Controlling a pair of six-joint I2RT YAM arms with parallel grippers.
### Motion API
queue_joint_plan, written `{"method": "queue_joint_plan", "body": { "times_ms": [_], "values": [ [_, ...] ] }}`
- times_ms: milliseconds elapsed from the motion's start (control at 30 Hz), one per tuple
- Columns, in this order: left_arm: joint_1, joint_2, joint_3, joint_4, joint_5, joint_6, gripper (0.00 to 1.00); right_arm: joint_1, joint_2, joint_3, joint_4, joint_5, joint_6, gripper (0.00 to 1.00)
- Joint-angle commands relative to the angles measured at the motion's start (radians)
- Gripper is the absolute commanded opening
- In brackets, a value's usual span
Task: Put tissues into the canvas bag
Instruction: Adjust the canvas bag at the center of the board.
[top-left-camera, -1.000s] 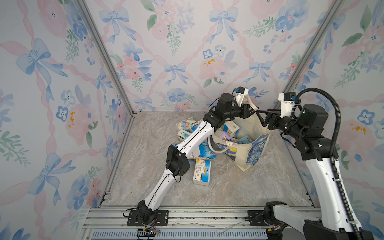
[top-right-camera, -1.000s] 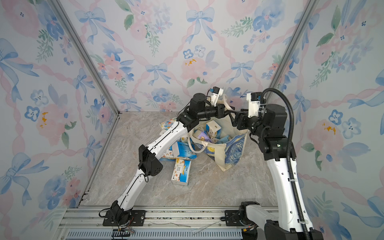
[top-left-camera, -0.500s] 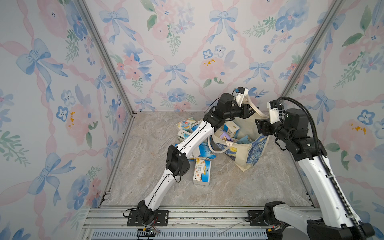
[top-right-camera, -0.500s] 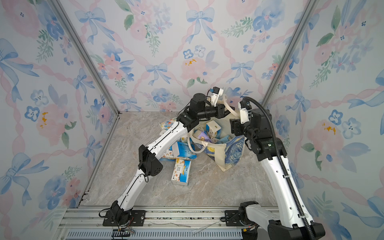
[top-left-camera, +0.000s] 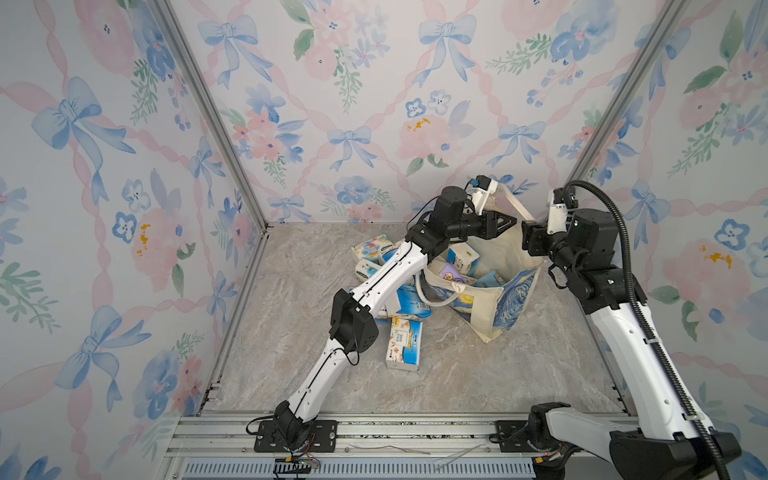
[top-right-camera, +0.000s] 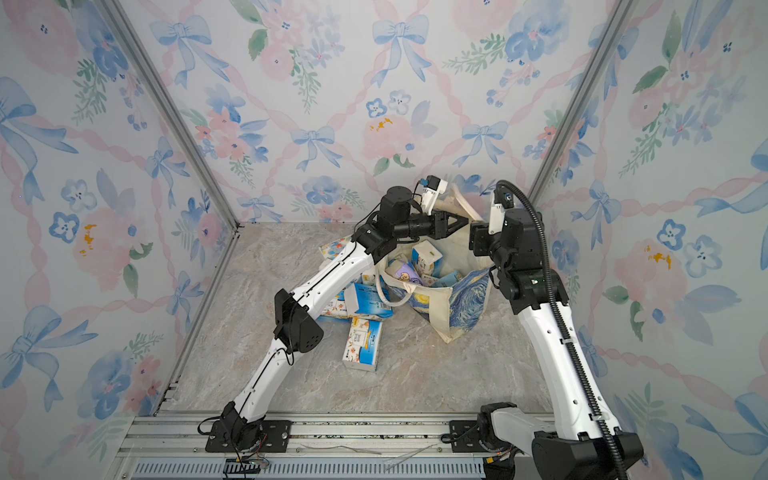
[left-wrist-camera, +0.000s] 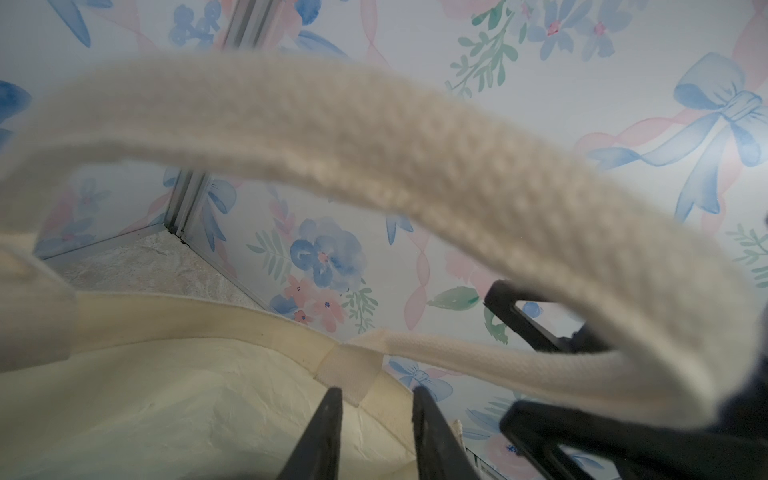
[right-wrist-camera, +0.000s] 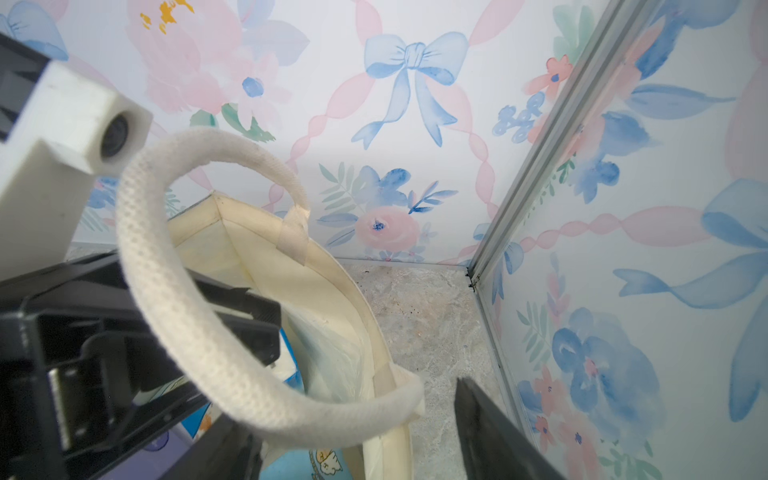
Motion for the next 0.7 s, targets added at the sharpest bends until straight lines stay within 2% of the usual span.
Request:
{"method": "queue_joint_plan", "body": {
  "times_ms": [0, 133, 267, 400, 600, 667],
  "values": [
    [0.004, -0.053, -0.021, -0.042, 0.021, 0.043, 0.32, -0.043, 0.039, 0.072, 0.012, -0.02, 0.103, 0.71],
    [0.007, -0.077, -0.054, -0.066, 0.036, 0.058, 0.31, -0.093, 0.107, 0.14, -0.047, -0.026, 0.163, 0.72],
    [0.008, -0.12, -0.087, -0.135, 0.017, 0.114, 0.32, -0.172, 0.156, 0.166, -0.047, -0.131, 0.251, 0.72],
    [0.014, -0.169, -0.117, -0.208, -0.014, 0.17, 0.31, -0.225, 0.224, 0.229, -0.094, -0.179, 0.295, 0.72],
    [0.034, -0.292, -0.246, -0.266, -0.076, 0.248, 0.31, -0.349, 0.312, 0.282, -0.105, -0.378, 0.392, 0.74],
    [0.045, -0.329, -0.285, -0.276, -0.09, 0.259, 0.31, -0.373, 0.314, 0.271, -0.09, -0.409, 0.408, 0.76]
  ]
}}
